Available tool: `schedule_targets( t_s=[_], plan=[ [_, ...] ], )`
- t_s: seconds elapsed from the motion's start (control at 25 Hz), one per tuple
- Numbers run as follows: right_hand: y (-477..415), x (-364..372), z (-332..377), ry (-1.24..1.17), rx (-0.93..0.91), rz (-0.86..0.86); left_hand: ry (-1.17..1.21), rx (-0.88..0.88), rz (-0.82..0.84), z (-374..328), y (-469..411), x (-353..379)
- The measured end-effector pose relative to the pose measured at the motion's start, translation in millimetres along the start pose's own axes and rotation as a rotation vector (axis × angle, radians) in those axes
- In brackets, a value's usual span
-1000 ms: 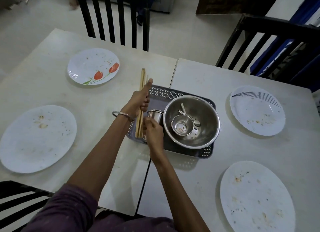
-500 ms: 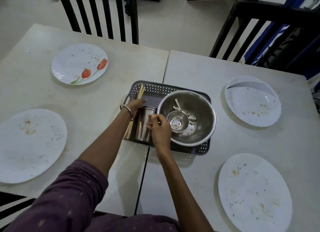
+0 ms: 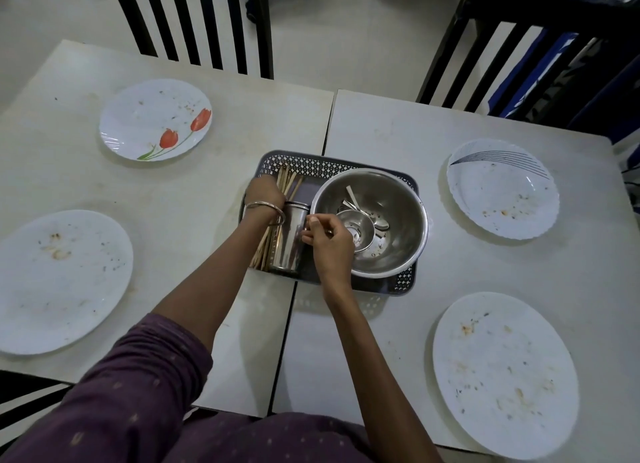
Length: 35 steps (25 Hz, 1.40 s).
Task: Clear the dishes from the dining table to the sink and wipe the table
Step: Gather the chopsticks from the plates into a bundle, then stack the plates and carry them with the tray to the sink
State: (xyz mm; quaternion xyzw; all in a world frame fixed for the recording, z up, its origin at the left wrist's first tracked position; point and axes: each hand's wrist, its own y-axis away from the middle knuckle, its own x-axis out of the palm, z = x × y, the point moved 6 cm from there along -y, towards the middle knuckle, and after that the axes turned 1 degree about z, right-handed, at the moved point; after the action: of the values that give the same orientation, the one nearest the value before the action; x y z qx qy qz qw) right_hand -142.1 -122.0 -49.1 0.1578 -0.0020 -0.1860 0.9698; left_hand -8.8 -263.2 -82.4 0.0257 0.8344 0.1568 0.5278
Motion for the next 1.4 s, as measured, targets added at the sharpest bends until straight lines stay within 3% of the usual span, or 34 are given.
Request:
schedule_targets(
  t_s=[0.24,0.44,0.56,0.64,0.72,0.76,0.84,0.92,1.0,1.12,1.28,1.4],
  plan=[
    [-2.7,-10.2,0.4,-0.043,0.015,-0.024,-0.100,0.080,0.039,4.3,2.5,-1.1],
    [-4.8,-24.3,-1.4,-0.114,0.031,-0.070,0.136,0.079,-0.122,-2.8,22.4,-25.2],
    [-3.4,-52.8,7.3,-0.222,-0.051,-0.160,0.383,0.287,-0.275,-39.7,65.8,-44.7],
    [-2.1,-96.8,11.9,-0.256,-0.127,-0.318,0.509,0.506,-0.282,-77.5,114.1,-35.9],
    [3.1,-164.3,8.8,-0.188,-0.159,-0.560,0.591,0.732,-0.158,-121.0,168.4,-3.7],
    [8.6,-201.5,4.2,-0.105,-0.144,-0.678,0.614,0.795,-0.011,-140.7,193.6,20.8],
    [22.7,-280.4,-12.7,0.222,-0.020,-0.848,0.561,0.745,0.452,-175.7,234.8,85.6],
    [39.3,-346.1,-46.1,0.704,0.313,-0.834,0.204,0.660,0.744,-188.8,262.0,149.9],
    [63.3,-387.5,-83.2,0.897,0.664,-0.686,-0.128,0.648,0.770,-188.0,268.6,182.5],
    [94.0,-414.6,-114.3,0.759,0.845,-0.676,-0.140,0.541,0.749,-181.9,259.2,203.7],
    [100.0,-431.5,-113.9,0.665,0.691,-0.831,0.014,0.419,0.752,-181.2,251.2,204.2],
    [73.0,-443.1,-82.9,0.581,0.470,-0.890,0.117,0.462,0.639,-222.1,220.4,174.7]
  ],
)
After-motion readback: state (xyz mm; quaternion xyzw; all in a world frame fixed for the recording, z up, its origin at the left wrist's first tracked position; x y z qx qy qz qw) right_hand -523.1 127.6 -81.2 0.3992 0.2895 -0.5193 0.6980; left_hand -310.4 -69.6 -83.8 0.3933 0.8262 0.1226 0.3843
